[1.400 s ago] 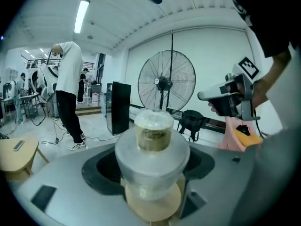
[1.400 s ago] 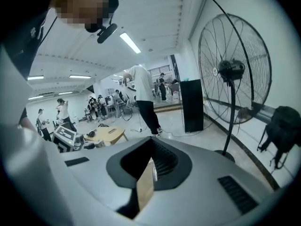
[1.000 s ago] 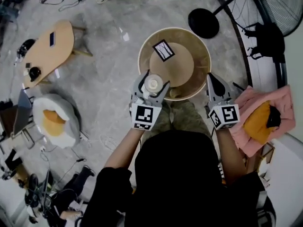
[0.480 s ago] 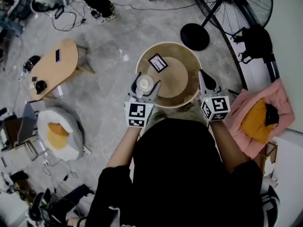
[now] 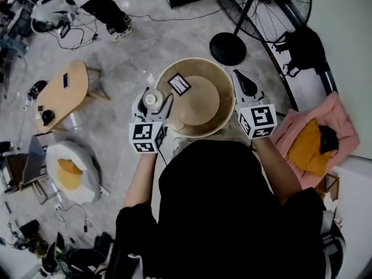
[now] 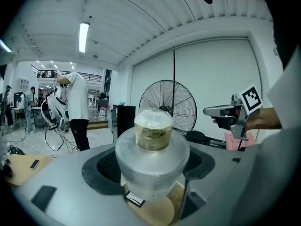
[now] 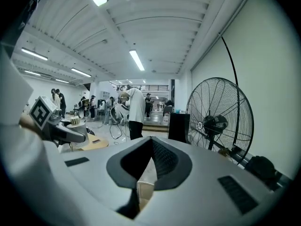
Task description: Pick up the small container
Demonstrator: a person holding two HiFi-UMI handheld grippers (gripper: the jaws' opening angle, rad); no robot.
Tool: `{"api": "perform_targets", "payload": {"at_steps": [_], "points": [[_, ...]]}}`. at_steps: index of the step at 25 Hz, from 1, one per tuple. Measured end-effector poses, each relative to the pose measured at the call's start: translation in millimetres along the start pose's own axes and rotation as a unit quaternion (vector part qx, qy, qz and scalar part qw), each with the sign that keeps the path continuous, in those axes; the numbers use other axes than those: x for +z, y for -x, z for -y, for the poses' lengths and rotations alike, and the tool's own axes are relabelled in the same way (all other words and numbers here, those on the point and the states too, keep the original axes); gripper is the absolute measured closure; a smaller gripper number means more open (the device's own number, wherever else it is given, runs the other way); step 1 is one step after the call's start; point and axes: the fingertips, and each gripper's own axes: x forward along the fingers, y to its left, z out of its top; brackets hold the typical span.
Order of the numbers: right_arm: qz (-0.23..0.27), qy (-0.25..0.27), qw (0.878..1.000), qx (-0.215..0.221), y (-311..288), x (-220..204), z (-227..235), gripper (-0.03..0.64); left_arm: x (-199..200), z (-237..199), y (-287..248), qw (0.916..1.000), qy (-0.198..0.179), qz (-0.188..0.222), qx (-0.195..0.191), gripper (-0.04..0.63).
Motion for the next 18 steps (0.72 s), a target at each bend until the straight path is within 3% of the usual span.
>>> {"api": "perform_targets", "payload": {"at_steps": [11, 18], "points": [[0.005, 0.01, 1.0, 0.005, 0, -6, 82, 0.6, 10, 46, -44, 0.9991, 0.026, -0.003, 0.033, 0.247], [0.011, 0.014, 1.0, 0.019, -2, -13, 102, 0.6, 7, 64, -63, 0.9987, 0.028, 0.002, 0.042, 0.247]]}}
